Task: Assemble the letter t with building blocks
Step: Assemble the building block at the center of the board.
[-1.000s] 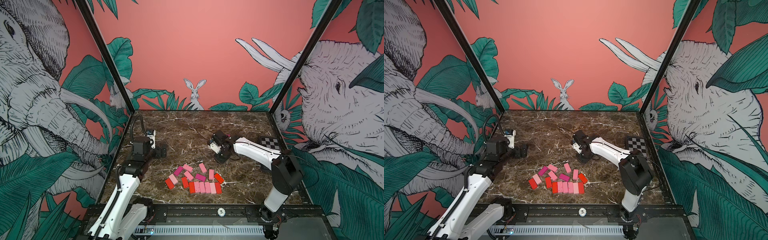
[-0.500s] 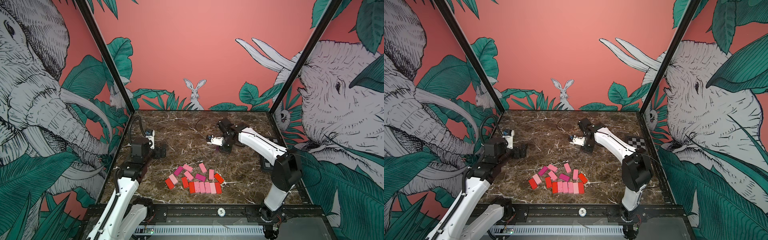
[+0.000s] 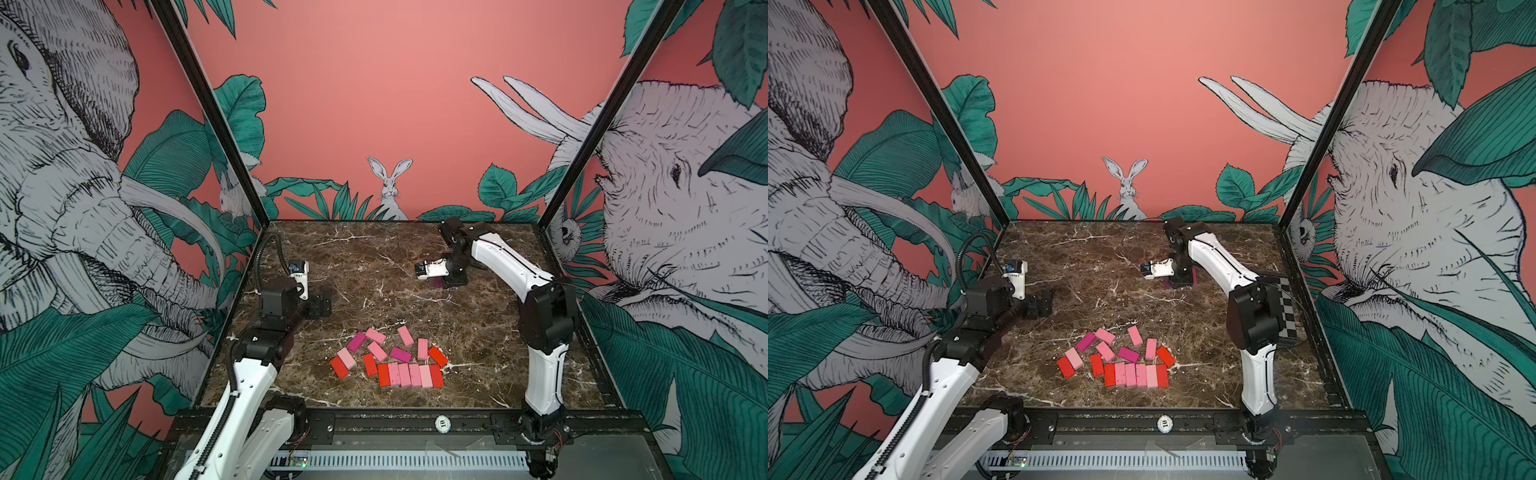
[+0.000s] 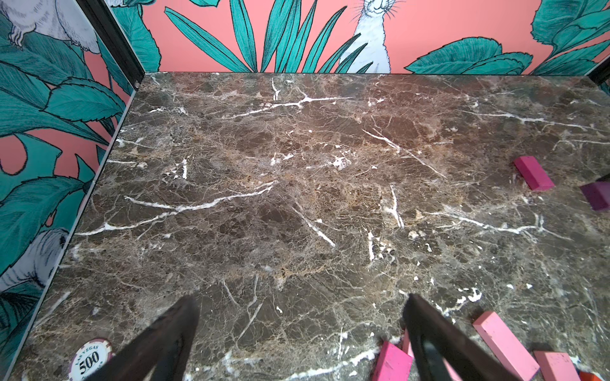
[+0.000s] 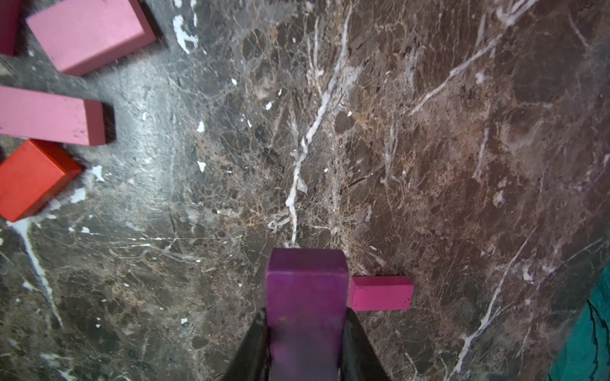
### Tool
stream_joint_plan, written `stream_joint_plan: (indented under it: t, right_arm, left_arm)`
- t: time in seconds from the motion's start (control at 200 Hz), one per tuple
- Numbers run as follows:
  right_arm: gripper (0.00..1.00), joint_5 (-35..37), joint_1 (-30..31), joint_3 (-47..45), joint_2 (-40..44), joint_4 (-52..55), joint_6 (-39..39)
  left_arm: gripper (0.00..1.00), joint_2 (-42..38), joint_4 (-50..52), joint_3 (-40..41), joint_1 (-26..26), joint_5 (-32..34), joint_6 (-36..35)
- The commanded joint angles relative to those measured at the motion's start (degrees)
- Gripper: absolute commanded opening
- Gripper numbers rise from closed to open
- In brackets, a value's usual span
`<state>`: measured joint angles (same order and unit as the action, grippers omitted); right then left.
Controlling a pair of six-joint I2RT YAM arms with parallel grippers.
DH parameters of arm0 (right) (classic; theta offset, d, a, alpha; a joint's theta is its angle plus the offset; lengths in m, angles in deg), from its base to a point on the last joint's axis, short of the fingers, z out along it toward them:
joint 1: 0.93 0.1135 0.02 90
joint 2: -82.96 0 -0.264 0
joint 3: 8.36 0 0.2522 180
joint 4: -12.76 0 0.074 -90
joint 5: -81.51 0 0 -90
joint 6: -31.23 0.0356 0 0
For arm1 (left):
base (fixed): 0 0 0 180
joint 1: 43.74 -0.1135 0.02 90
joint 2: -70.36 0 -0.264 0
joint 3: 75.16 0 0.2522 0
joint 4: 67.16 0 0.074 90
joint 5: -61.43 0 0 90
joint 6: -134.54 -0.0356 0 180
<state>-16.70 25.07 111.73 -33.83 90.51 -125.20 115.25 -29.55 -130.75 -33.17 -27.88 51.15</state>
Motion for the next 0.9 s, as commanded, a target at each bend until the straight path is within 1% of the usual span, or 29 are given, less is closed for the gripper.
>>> stream_joint_plan:
  t: [0.0, 0.165, 0.34, 0.565, 0.895]
  right_arm:
    - [0.00, 0.24, -0.68, 3.84, -2.07, 3.17, -3.65]
    - [0.00, 0.03, -1.35, 6.60, -5.41, 1.78, -3.92]
    - [0.00, 1.65, -1.66, 6.61, -8.19, -0.52, -3.21]
    - [0.00, 1.18, -2.67, 6.35, -10.36, -3.78, -1.50]
    - [0.03, 2.52, -3.84, 4.75, -12.68, -9.80, -0.34]
  left_arm:
    - [0.99, -1.06, -0.74, 0.87, -0.02, 0.45, -0.17]
    - [0.99, -1.26, -0.72, 0.95, 0.01, 0.71, -0.27]
    - [0.99, -1.09, -0.83, 1.13, -0.06, 0.85, -0.23]
    - [0.99, -0.78, -0.86, 1.16, -0.01, 0.89, -0.26]
    - [0.99, -0.78, -0.99, 1.31, -0.02, 0.72, -0.28]
